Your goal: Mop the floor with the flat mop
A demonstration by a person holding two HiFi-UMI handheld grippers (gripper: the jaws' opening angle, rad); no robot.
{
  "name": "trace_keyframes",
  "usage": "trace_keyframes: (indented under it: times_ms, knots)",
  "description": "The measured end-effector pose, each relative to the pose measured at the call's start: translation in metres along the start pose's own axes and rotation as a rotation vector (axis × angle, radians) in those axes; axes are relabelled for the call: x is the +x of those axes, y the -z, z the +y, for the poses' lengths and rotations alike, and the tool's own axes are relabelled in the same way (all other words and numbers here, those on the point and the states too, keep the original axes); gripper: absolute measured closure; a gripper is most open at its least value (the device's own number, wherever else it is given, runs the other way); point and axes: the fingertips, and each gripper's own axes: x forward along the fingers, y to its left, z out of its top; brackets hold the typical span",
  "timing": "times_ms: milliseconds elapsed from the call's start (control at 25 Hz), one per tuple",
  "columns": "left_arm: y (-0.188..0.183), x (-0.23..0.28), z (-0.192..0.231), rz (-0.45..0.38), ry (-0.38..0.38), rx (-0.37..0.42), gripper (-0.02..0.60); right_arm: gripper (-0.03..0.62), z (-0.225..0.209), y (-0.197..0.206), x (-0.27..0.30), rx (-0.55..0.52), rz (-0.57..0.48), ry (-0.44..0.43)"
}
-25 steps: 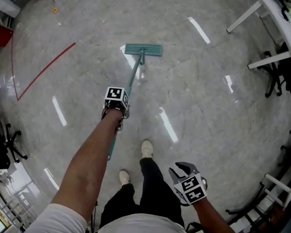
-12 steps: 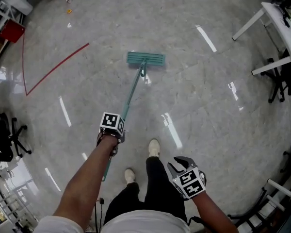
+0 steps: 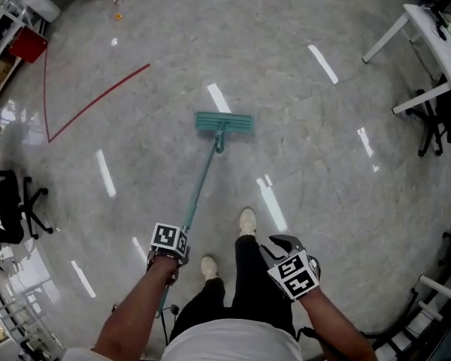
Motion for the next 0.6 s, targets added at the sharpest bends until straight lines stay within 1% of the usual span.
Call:
trace_keyframes:
  times_ms: [120,280,400,480,600]
  knots:
    - [0.046,0.011,0.006,0.02,0.001,-0.006,0.538,0.47,0.012,0.008,0.0,-0.016,0.01,0.002]
    - [0.088,0.024,0.016,0.041,0.005,-0.022,0.538,0.47,0.028,0.013,0.003,-0.036,0.012,0.005]
    - [0.112,0.034,0.024,0.064,0.0,-0.023,0.538,0.47,0.043,0.021,0.008,-0.018,0.012,-0.006]
    - [0.125,0.042,0.029,0.077,0.0,-0.029,0.538,0.47,0.05,0.023,0.01,-0.034,0.017,-0.009]
    - [0.133,0.051,0.039,0.097,-0.011,-0.03,0.538,0.47,0.054,0.023,0.011,-0.029,0.01,-0.005]
